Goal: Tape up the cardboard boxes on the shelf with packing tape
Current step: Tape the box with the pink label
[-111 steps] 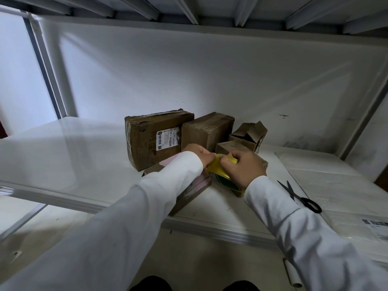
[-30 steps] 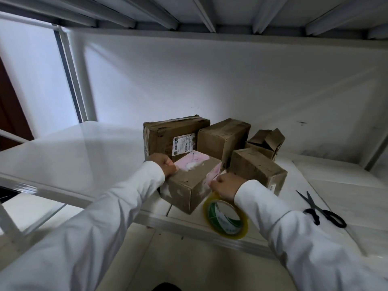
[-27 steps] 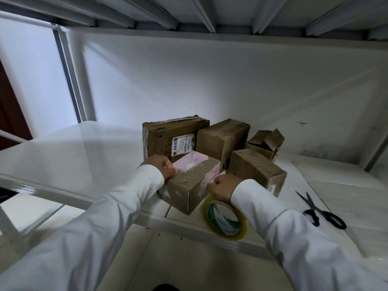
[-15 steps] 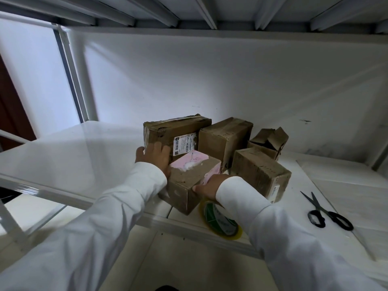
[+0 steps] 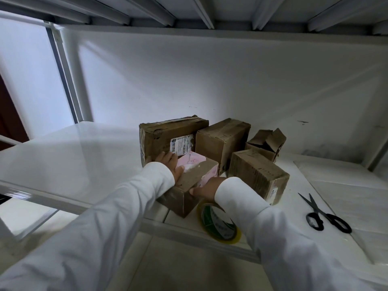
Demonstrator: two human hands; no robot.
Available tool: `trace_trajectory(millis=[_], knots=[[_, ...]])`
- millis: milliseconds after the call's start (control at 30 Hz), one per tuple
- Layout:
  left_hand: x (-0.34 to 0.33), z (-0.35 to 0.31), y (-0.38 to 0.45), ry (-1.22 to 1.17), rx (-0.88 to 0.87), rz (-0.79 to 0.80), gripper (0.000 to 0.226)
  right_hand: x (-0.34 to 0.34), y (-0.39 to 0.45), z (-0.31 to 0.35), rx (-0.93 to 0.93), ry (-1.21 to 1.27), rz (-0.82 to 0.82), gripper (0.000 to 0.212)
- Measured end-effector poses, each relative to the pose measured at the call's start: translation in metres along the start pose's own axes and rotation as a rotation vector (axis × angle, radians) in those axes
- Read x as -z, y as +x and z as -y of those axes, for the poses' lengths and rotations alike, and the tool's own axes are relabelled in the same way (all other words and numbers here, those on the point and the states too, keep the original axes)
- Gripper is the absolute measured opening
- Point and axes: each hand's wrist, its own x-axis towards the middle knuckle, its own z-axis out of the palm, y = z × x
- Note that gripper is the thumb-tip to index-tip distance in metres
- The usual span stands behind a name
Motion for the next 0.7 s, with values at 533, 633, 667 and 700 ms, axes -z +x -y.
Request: trace_trajectory(millis=[533,633,667,700], knots=[[0.018,-0.029,-0.028,0.4,-0.135,-0.164,0.077,-0.001,0.004,0.002,0.003,-0.018,-0.007,0.052],[0.022,-0.014,-0.022,0.51,0.008,-0.192,0.058,0.0,-0.001,0.003,-0.013,0.002,-0.028,0.053],[0.021,-0.012,-0.02,0.529,0.017,-0.194,0.058,0.0,-0.002,0.003,-0.026,0.008,-0.029,0.054],[0.02,-0.014,-0.019,0.552,-0.008,-0.193,0.061,-0.001,-0.001,0.002,-0.033,0.019,-0.034,0.054]])
